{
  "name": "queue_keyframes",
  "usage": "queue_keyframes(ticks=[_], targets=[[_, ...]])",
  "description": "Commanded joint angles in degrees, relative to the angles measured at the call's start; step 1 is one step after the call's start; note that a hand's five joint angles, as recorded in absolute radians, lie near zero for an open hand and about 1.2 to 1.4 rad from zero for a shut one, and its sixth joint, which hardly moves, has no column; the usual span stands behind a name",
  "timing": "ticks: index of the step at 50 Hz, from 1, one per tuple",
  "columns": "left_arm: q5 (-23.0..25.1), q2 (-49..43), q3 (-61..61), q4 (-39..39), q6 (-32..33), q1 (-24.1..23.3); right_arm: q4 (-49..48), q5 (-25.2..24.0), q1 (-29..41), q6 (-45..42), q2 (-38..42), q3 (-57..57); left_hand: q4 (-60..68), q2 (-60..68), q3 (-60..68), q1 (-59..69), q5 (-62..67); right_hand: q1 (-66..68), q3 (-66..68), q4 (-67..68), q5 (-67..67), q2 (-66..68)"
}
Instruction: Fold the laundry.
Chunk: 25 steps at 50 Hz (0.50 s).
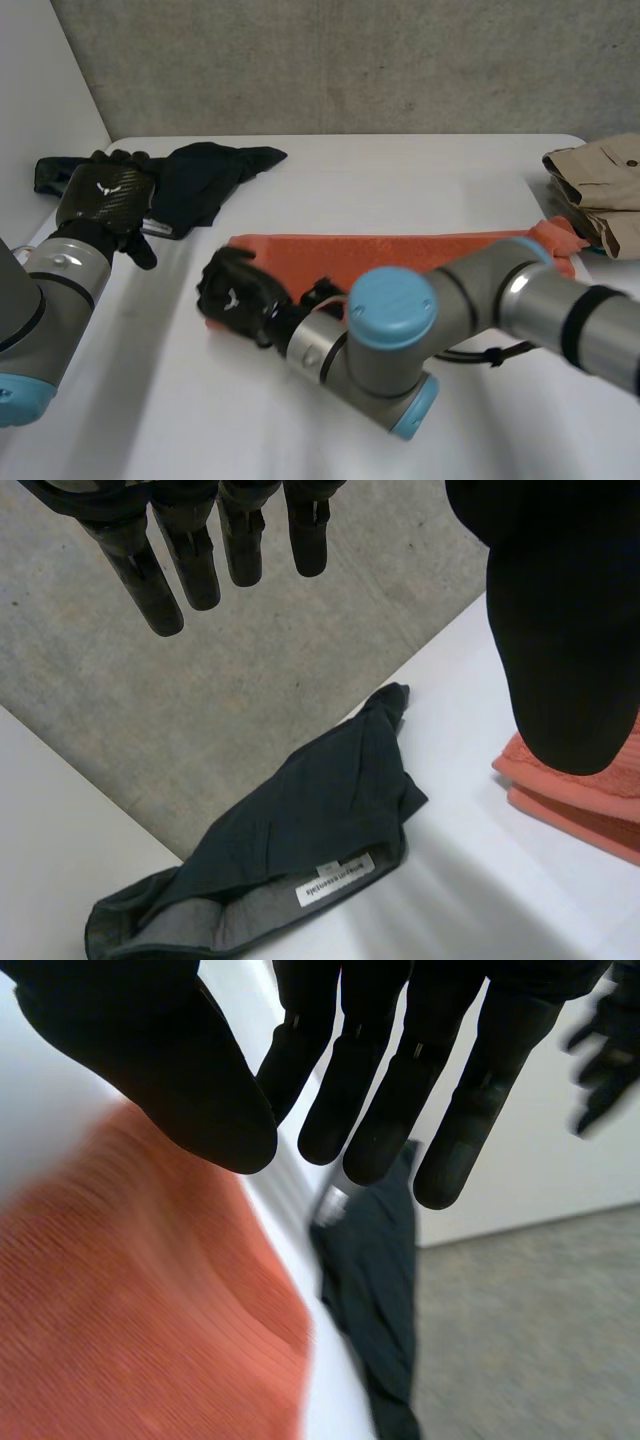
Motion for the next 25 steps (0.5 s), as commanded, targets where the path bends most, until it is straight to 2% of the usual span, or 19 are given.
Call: queue_keyframes(ticks=[1,2,3,4,5,8,9,12,14,20,25], targets=[[0.0,-0.2,-0.3,0.0,0.1,0.3,0.6,6.9,0.8,1.5,-1.9,0.5,-1.7,-1.9,-2.3,-1.3,-2.8,-33.0,-36.3,-36.9,-36.2,-35.9],[0.0,-0.2,-0.1,0.1,0.1,0.1,0.7,9.0,0.7,2.5,-3.3,0.9,-1.7,-1.9,-2.3,-1.3,-2.8,-43.2,-46.5,-47.0,-46.4,-46.1],[0.0,-0.2,-0.1,0.1,0.1,0.0,0.7,11.4,0.6,3.8,-4.8,1.6,-1.7,-1.9,-2.3,-1.3,-2.8,-47.8,-51.1,-51.6,-51.0,-50.7],[0.0,-0.3,0.1,0.2,0.1,-0.2,0.7,13.9,0.5,5.6,-6.5,2.3,-1.7,-1.9,-2.3,-1.3,-2.8,-49.8,-53.1,-53.7,-53.0,-52.7],[0.0,-0.3,0.2,0.2,0.1,-0.3,0.8,18.4,-0.5,10.3,-9.4,4.1,-1.7,-1.9,-2.3,-1.3,-2.8,-50.8,-54.2,-54.7,-54.1,-53.8],[0.0,-0.2,0.5,0.2,0.0,-0.4,1.2,23.6,-5.6,18.6,-14.1,7.6,-1.7,-1.9,-2.3,-1.3,-2.8,-51.0,-54.3,-54.9,-54.2,-53.9],[0.0,-0.2,0.5,0.4,0.0,-0.5,2.1,24.7,-10.0,24.1,-16.7,9.9,-1.7,-1.9,-2.3,-1.3,-2.8,-51.0,-54.3,-54.9,-54.2,-53.9],[0.0,-0.3,0.4,0.8,0.0,-0.7,7.2,24.2,-18.2,32.8,-22.0,14.3,-1.7,-1.9,-2.3,-1.3,-2.8,-49.5,-52.8,-53.4,-52.7,-52.4],[0.0,-0.3,0.1,1.2,-0.3,-1.0,10.8,23.1,-21.9,35.4,-23.8,15.5,-1.7,-1.9,-2.3,-1.3,-2.8,-48.7,-52.0,-52.5,-51.9,-51.6],[0.0,-1.0,-0.1,1.4,-1.8,-1.9,20.6,18.4,-38.6,37.1,-25.3,17.2,-1.7,-1.9,-2.3,-1.3,-2.8,-38.8,-42.1,-42.6,-42.0,-41.7],[0.0,-1.2,-0.1,2.0,-2.6,-1.9,21.1,13.8,-43.5,36.6,-20.5,16.2,-1.7,-1.9,-2.3,-1.3,-2.8,-35.9,-39.2,-39.8,-39.1,-38.8]])
